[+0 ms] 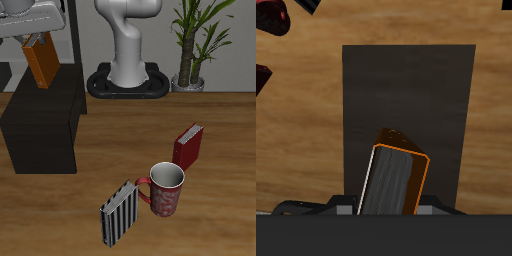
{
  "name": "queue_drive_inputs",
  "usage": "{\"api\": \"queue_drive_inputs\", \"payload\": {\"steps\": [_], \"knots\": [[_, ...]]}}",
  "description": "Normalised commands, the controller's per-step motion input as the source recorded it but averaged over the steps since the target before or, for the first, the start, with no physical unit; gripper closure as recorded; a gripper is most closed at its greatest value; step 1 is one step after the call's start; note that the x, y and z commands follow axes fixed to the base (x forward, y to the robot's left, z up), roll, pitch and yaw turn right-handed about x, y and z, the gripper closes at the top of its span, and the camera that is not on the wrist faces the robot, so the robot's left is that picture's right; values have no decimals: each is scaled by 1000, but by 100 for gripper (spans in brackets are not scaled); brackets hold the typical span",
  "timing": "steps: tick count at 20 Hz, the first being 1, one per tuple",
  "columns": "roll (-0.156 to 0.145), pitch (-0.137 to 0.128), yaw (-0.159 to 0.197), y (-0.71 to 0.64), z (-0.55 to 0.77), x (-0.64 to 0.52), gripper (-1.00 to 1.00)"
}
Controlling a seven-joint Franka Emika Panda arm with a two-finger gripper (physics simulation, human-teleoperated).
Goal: Place the orange book upright on top of the shelf
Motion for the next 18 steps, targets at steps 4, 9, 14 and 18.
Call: {"api": "queue_drive_inputs", "payload": {"steps": [4, 9, 14, 18], "knots": [[-20, -5, -3, -74, -93, 30, 100], [-4, -18, -32, -58, -123, 46, 100], [32, -16, 5, 6, -147, 58, 100], [-11, 11, 3, -75, -115, 87, 100]]}}
